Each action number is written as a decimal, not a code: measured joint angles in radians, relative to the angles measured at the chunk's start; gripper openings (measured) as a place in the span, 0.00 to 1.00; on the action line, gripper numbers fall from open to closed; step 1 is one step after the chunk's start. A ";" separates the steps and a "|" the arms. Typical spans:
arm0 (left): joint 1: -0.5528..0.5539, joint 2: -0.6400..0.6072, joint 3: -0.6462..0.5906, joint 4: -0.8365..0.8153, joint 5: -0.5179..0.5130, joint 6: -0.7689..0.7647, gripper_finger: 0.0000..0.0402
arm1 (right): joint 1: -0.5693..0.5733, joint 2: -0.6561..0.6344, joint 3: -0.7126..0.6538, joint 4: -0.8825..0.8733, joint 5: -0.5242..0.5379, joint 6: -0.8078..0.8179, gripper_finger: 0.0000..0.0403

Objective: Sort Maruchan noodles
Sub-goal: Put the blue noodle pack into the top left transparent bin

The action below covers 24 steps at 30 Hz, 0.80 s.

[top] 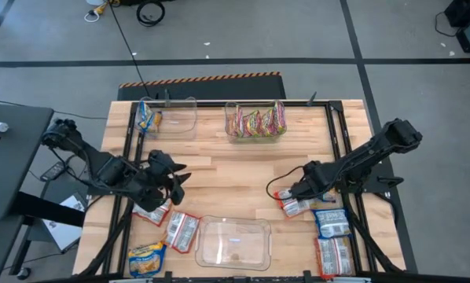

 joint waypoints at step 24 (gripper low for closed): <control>0.240 -0.069 -0.219 0.727 0.297 0.037 0.69 | -0.172 -0.055 0.414 0.662 0.385 -0.928 0.01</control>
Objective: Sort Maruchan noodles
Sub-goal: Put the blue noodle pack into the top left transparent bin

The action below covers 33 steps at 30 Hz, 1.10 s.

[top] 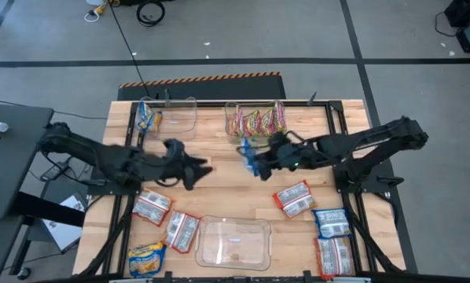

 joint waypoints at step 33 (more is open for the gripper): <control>0.077 0.149 -0.382 0.857 0.090 -0.038 0.56 | 0.002 0.210 0.000 0.520 -0.197 -0.264 0.04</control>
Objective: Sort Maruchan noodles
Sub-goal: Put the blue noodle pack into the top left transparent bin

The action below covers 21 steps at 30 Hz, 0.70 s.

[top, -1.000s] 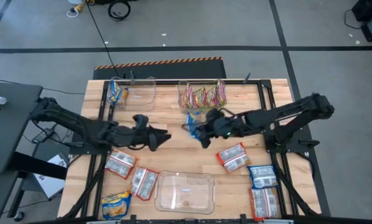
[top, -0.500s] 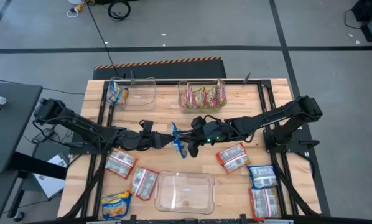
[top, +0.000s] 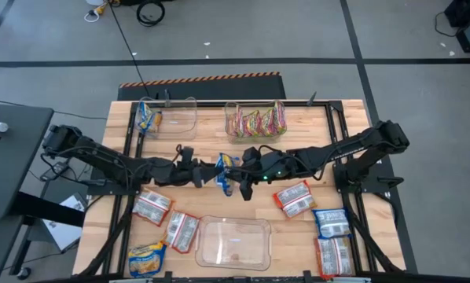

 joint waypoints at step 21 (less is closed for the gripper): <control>0.176 -0.126 0.000 -0.167 0.106 0.143 0.29 | 0.001 -0.157 0.000 -0.137 -0.105 0.087 0.50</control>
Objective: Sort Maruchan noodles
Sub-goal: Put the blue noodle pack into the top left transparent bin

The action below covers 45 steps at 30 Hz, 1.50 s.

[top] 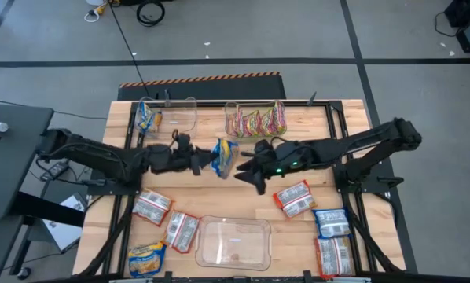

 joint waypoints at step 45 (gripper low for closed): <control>1.294 0.101 0.055 -0.809 0.617 0.739 0.29 | -0.102 -0.265 -0.233 -0.531 0.084 -0.002 0.53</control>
